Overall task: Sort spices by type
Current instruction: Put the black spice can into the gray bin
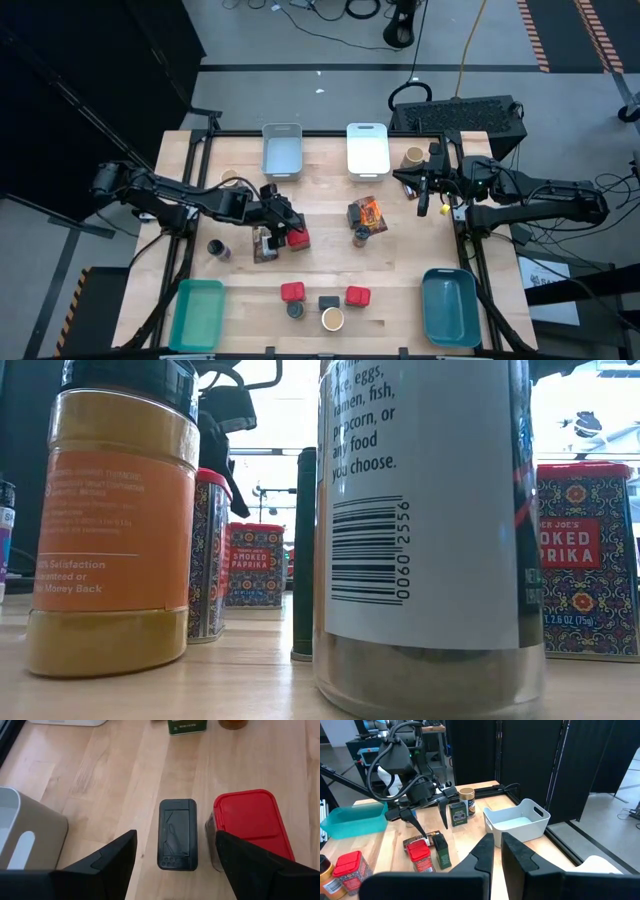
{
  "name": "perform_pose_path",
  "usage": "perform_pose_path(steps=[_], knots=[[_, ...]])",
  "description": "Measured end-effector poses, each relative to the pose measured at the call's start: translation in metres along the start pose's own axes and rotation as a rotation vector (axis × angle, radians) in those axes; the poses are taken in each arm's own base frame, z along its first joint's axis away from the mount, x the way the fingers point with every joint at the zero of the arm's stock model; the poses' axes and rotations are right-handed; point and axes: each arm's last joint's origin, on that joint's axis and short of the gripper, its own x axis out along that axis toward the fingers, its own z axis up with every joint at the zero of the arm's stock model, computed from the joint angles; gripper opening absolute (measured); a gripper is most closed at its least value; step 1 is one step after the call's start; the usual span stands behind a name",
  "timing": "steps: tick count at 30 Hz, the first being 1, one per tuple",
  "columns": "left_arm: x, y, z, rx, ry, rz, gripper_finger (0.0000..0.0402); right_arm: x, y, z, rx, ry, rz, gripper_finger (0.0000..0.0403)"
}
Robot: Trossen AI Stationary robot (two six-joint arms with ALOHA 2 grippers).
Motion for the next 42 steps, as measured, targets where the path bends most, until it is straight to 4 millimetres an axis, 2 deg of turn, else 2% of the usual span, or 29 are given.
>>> perform_pose_path(steps=[11,27,34,37,42], knots=[[0.003,-0.001,-0.001,0.002,0.011,0.002,0.0272,0.000,0.000,0.000,0.000,0.000,0.000,0.0018],[0.024,-0.006,-0.007,0.020,0.070,0.010,0.0272,0.000,0.000,0.000,0.000,0.001,0.003,0.0018],[0.025,-0.006,-0.007,0.030,0.072,0.010,0.0272,0.000,0.000,0.000,0.000,0.001,0.003,0.0018],[0.025,-0.006,-0.007,0.045,0.073,0.010,0.0261,0.000,0.000,0.000,0.000,0.001,0.003,0.0018],[0.025,-0.006,-0.007,0.065,0.072,0.016,0.0212,0.000,0.000,0.000,0.000,0.001,0.003,0.0018]])
